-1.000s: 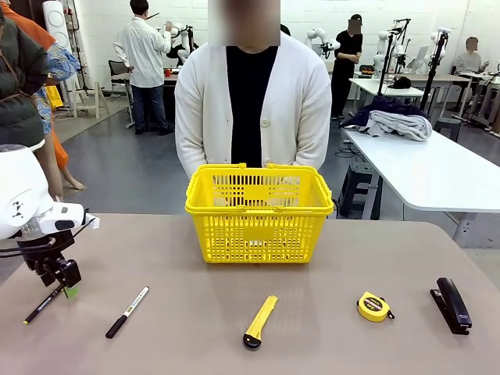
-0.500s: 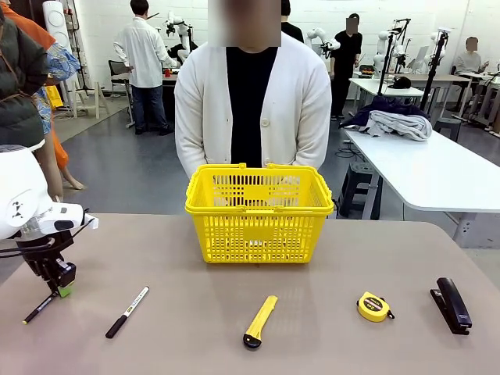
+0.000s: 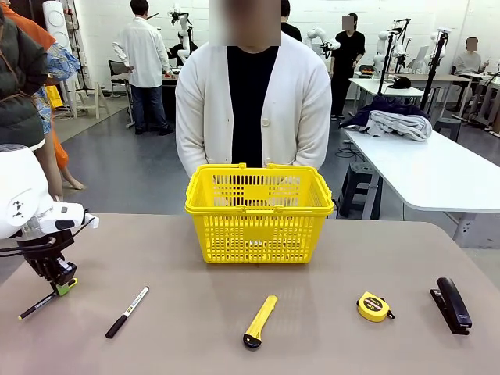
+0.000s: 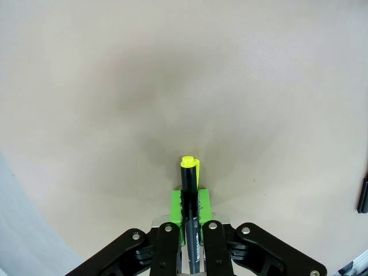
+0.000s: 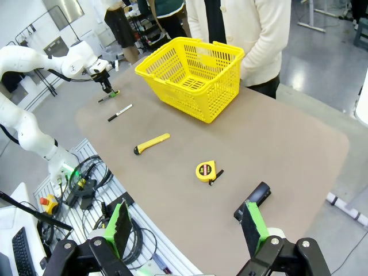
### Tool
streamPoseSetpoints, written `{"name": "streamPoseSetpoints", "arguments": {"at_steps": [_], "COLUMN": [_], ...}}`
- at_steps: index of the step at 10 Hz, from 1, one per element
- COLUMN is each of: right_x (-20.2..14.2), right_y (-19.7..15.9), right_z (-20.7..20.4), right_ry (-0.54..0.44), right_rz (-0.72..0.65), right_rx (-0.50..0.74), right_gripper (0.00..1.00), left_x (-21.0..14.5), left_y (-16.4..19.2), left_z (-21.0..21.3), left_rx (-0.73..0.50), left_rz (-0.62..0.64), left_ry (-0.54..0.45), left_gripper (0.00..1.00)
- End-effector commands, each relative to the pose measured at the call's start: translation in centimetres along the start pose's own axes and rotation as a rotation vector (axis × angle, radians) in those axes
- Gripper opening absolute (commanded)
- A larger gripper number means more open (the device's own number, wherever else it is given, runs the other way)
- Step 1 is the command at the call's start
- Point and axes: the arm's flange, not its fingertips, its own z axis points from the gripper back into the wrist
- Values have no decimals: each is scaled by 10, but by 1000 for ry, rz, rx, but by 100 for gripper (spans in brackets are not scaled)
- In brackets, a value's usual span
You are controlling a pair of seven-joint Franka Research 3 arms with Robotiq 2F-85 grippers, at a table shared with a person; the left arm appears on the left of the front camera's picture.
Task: Place the items the person wants into the basket.
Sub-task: Pick up the item the person points to and place it in the Market Basket.
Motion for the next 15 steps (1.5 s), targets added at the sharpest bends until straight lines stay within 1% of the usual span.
{"name": "streamPoseSetpoints", "arguments": {"at_steps": [1, 2, 4, 6, 7, 9, 10, 11, 12, 13, 14, 15], "right_x": [0, 0, 0, 0, 0, 0, 0, 0, 0, 0, 0, 0], "right_y": [0, 0, 0, 0, 0, 0, 0, 0, 0, 0, 0, 0], "right_z": [-1, -1, -1, -1, -1, -1, -1, -1, -1, -1, -1, -1], "right_ry": [-14, -14, -14, -14, -14, -14, -14, -14, -14, -14, -14, -14], "right_rz": [9, 9, 9, 9, 9, 9, 9, 9, 9, 9, 9, 9], "right_rx": [15, 15, 15, 15, 15, 15, 15, 15, 15, 15, 15, 15], "right_gripper": [100, 100, 100, 100, 100, 100, 100, 100, 100, 100, 100, 100], "left_x": [1, -2, -22, -39, -48, -61, -67, -68, -68, -73, -75, -75], "left_y": [1, -5, -30, -58, -71, -94, -105, -110, -110, -104, -111, -111], "left_z": [-3, 17, 93, 178, 210, 263, 285, 297, 302, 294, 304, 304], "left_rx": [35, 36, 61, 83, 81, 100, 107, 99, 93, 73, 110, 110], "left_rz": [16, 12, -80, -161, -202, -214, -220, -217, -217, -199, -234, -234], "left_ry": [15, 19, -47, -122, -132, -169, -172, -165, -153, -171, -175, -175], "left_gripper": [0, 1, 1, 1, 1, 1, 1, 1, 1, 1, 1, 1]}}
